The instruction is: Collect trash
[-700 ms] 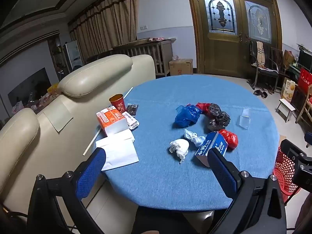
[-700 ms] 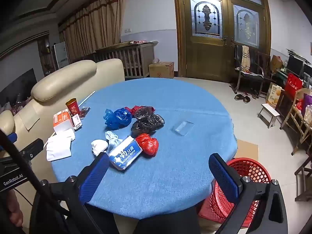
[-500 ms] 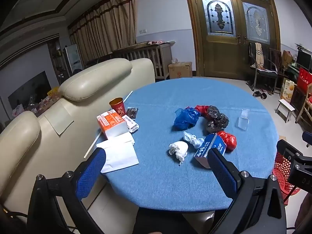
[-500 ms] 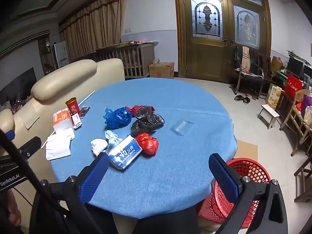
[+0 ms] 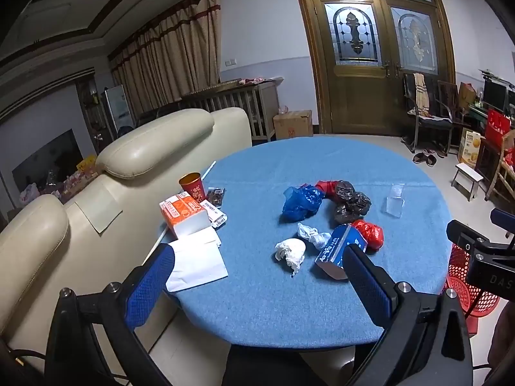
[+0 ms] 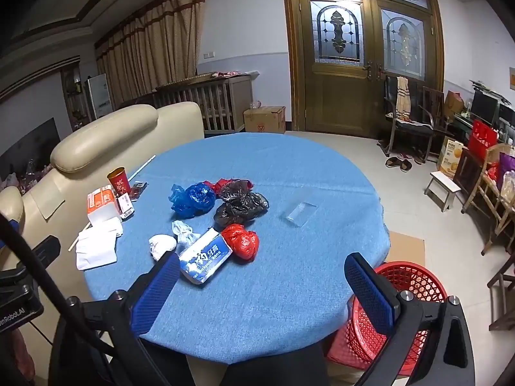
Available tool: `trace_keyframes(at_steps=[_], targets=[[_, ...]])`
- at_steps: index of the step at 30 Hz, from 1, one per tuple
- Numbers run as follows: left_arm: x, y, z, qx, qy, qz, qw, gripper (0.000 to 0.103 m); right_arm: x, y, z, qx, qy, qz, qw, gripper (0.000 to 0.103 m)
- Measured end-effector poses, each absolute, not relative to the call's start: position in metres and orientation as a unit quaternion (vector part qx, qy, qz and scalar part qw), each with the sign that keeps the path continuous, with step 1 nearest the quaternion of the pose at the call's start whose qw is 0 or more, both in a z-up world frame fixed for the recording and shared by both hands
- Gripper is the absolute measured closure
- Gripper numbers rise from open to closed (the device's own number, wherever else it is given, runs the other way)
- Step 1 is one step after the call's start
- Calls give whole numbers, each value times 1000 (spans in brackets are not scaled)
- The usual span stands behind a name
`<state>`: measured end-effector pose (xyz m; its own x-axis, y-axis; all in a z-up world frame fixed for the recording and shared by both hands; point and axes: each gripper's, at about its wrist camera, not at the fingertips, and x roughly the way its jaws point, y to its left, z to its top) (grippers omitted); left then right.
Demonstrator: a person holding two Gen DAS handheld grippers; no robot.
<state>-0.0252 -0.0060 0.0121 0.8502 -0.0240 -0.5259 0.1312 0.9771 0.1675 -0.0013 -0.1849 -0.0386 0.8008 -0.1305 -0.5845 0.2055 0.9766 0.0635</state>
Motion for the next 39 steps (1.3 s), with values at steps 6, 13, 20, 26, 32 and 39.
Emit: trace_keyframes(at_steps=[6,13,20,26,32,39], targets=[[-23,-5,12,97,275,-39,956,0,0,-187,-39,67,302,-89,947,0],[-20,-4,8,97,284,-39,953,0,2,-186,-43,70,309,-85,945,0],[-18,-2,3,94,296,-40,950,0,3,-185,-45,69,309,-84,945,0],[-19,-2,-2,96,303,-44,947,0,3,-185,-47,71,311,-82,944,0],[-19,-3,-4,95,306,-45,946,0,4,-185,-50,72,315,-81,943,0],[-17,-1,-9,94,316,-46,943,0,4,-186,-52,76,320,-81,941,0]])
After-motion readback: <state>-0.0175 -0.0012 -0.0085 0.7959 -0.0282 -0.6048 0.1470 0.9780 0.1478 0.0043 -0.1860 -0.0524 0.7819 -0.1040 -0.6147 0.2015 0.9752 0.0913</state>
